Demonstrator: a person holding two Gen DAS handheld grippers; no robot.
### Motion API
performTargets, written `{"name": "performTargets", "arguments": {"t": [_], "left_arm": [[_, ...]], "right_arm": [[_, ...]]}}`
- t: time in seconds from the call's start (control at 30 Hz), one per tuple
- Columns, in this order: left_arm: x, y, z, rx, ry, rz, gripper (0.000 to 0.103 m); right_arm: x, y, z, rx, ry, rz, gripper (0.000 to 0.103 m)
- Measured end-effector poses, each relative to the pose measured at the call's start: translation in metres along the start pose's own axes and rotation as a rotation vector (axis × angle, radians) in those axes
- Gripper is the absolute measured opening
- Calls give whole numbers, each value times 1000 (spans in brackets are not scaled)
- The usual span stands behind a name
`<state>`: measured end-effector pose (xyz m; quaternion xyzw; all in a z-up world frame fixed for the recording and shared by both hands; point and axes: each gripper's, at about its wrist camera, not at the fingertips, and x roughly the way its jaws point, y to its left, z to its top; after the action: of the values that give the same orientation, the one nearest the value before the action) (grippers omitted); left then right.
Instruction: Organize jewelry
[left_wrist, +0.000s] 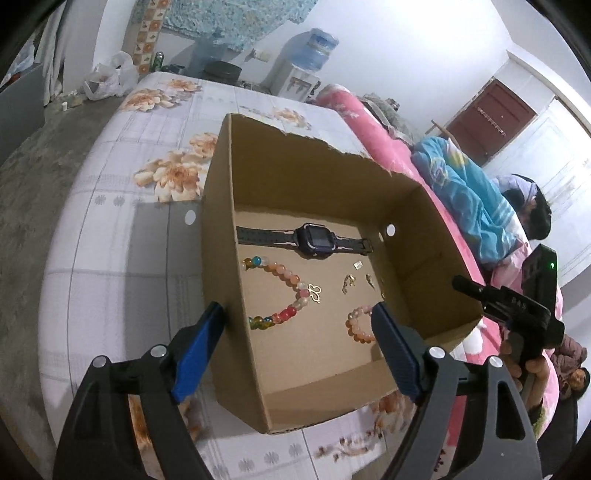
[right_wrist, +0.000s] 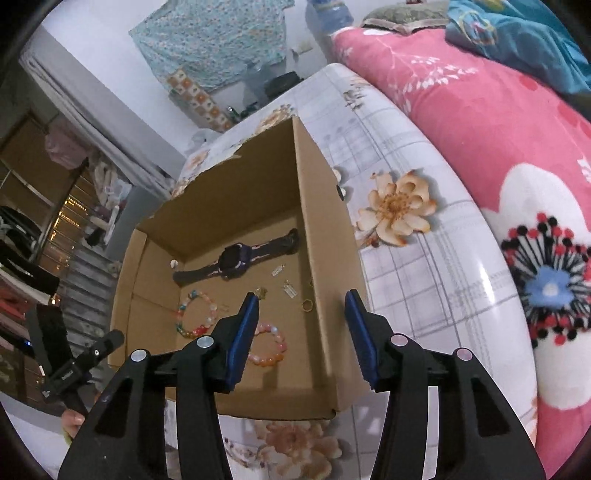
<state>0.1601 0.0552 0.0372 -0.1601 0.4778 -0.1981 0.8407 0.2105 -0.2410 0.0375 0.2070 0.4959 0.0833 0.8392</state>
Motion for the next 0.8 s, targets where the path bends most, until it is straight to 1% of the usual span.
{"name": "performTargets", "arguments": {"t": [0.27,0.47,0.8], "left_arm": [[-20,-9,-37,10,23,-1,79],[-33,-12,-60,6,13,-4,80],[-37,-12,-66,11,-4,5,80]], "right_arm": [[-11,-6,-23,-20,5,-16,48],[-19,-7,-39,-18,-2,-17,48],[-24,-5,-52,7,-16,-20,48]]}}
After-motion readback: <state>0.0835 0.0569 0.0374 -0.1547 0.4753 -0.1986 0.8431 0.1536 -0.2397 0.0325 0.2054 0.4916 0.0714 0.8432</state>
